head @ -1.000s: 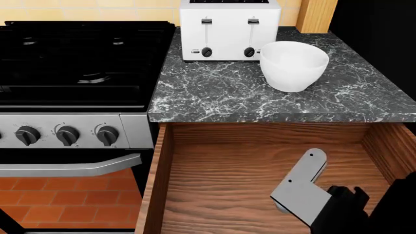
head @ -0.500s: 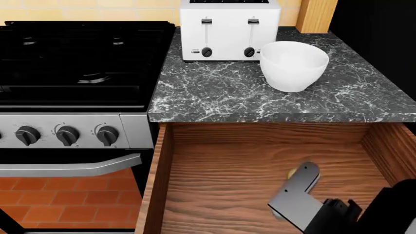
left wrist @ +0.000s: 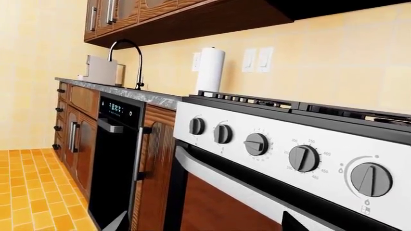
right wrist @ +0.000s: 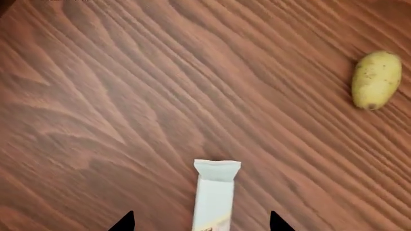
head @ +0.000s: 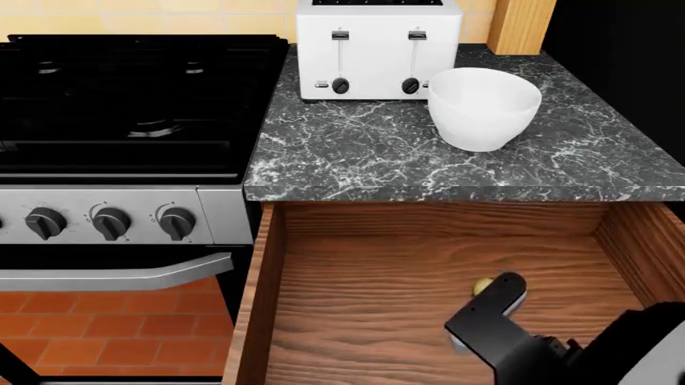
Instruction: Place the bar in the bowl and close the drawer.
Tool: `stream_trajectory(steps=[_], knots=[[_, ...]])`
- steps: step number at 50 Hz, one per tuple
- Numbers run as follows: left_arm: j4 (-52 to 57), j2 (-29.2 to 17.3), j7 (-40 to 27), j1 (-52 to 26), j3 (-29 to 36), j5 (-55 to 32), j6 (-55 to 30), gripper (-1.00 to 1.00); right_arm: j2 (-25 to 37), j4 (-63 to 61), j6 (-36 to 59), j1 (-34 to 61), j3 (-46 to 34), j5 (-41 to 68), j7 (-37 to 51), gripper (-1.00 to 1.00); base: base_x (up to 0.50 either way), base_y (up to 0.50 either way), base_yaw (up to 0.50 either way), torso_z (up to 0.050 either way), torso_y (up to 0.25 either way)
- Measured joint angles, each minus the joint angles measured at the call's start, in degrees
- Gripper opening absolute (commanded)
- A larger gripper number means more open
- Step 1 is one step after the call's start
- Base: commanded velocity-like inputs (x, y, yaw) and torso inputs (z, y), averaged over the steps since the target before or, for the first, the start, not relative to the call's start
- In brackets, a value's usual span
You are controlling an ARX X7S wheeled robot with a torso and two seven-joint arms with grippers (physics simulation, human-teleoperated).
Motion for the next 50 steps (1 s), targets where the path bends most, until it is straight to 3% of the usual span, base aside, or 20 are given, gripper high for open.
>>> stream_trajectory(steps=[50], knots=[[-0.7,-0.2,0.2,0.4,0.3,-0.5,0.8,1.0,1.6,2.7,-3.3,-8.0,0.7,-9.5,-8.2,1.0,0.0,0.0,0.0,0.0,0.0]])
